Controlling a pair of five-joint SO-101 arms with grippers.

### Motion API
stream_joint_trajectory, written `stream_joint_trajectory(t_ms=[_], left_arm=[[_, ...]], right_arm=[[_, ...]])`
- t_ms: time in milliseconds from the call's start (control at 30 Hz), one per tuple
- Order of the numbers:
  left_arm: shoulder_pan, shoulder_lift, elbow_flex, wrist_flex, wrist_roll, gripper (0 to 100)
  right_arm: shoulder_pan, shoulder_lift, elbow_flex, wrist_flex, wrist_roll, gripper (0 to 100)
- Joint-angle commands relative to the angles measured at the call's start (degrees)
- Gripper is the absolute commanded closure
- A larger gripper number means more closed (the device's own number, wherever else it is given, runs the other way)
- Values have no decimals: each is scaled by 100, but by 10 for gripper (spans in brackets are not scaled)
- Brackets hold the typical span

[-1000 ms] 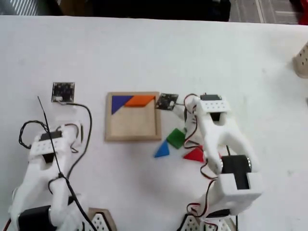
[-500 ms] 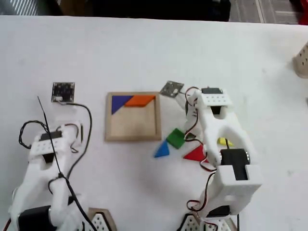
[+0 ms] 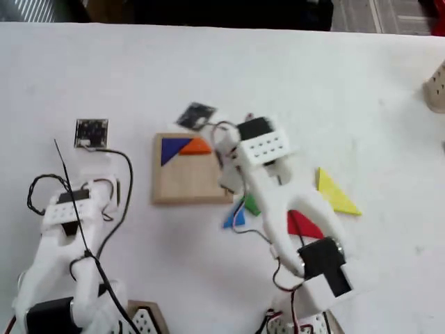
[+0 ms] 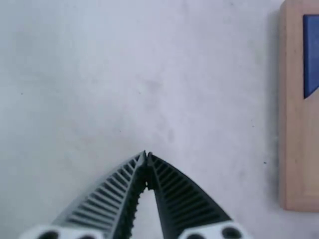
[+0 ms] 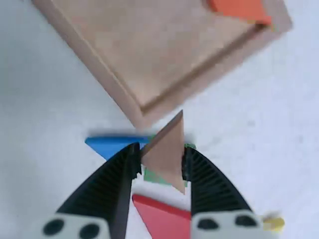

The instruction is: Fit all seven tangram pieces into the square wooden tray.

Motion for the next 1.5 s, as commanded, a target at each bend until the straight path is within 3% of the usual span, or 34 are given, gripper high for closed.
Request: stream_joint_trajectory(t_ms=[0,367,600,900,1000,1067,1300,1467], left_arm=[[48,-154,-53,-123,-44,976],[48,-154,-53,-123,-44,976],[48,-154,-53,-123,-44,976],[40,-154,-53,-123,-44,976],[48,-154,-35,-123,-44,976],[66,-154,-35,-123,-44,976],[233,-180,-26,-88,-44,976],[224,-189,-26,-70,-44,976]], right_arm=[[-558,-215,-211,-629,-44,981],[-1165,1473,-545,-2149,-70,956],[-989,1719,-1442,-1138,-404,701],[-453,418,-1705,822,-818,697],[22,-268,-1064,1095,-879,699],[356,-708,-158,690,-1143,732],[1499,-2607,2716,-1341,-2031,989],[2501,-3811,4185,-1789,-2110,940]])
